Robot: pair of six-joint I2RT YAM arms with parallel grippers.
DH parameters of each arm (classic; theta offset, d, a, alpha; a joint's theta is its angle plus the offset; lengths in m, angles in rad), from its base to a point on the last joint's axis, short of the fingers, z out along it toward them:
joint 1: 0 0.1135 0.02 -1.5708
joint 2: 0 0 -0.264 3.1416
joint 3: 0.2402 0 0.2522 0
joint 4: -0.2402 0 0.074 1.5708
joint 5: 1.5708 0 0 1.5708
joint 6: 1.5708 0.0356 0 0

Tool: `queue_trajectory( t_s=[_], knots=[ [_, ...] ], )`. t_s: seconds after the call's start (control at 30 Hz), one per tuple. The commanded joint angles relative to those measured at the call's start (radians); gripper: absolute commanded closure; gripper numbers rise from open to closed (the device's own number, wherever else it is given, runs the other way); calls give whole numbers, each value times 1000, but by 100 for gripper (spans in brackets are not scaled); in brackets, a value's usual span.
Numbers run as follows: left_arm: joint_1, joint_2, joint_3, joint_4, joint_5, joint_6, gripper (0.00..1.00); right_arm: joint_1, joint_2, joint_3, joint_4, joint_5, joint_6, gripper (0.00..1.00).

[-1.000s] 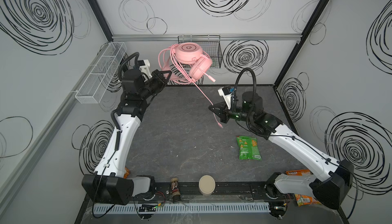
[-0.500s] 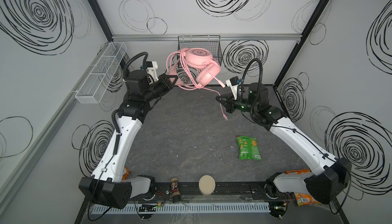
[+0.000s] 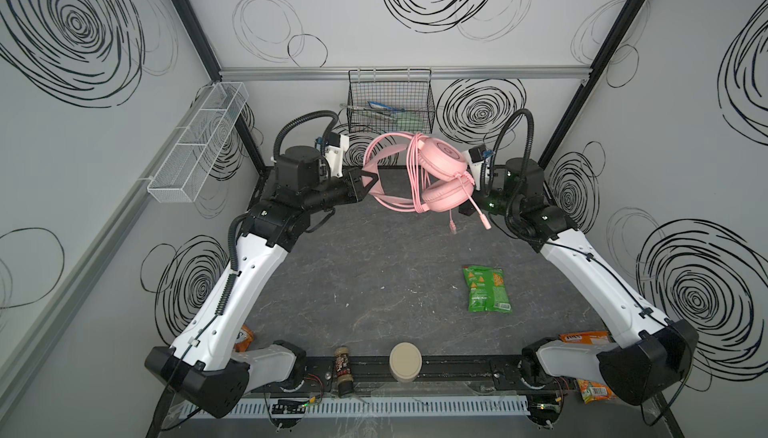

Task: Wrap the headphones

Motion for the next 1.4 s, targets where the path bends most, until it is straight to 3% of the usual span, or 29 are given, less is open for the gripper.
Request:
queue_trajectory(
  t_s=[0.0,0.3,0.6,0.87,1.07,1.37],
  knots=[
    [-32,-27,50,-24,25,100,100,-29,-21,40,-18,84,-31,100],
    [-116,-45,25,-159,-121,274,100,-47,-69,53,18,61,-58,100],
    [-119,-139,-148,-84,-170,356,100,-37,-203,32,51,-32,-120,100],
    [-179,-134,-144,-115,-196,460,100,41,-202,116,-113,43,-290,100],
    [-221,-120,-170,-143,-244,512,100,172,-163,230,-262,189,-467,100],
    [-202,-114,-236,-92,-244,504,100,214,-258,171,-212,284,-510,97]
  ],
)
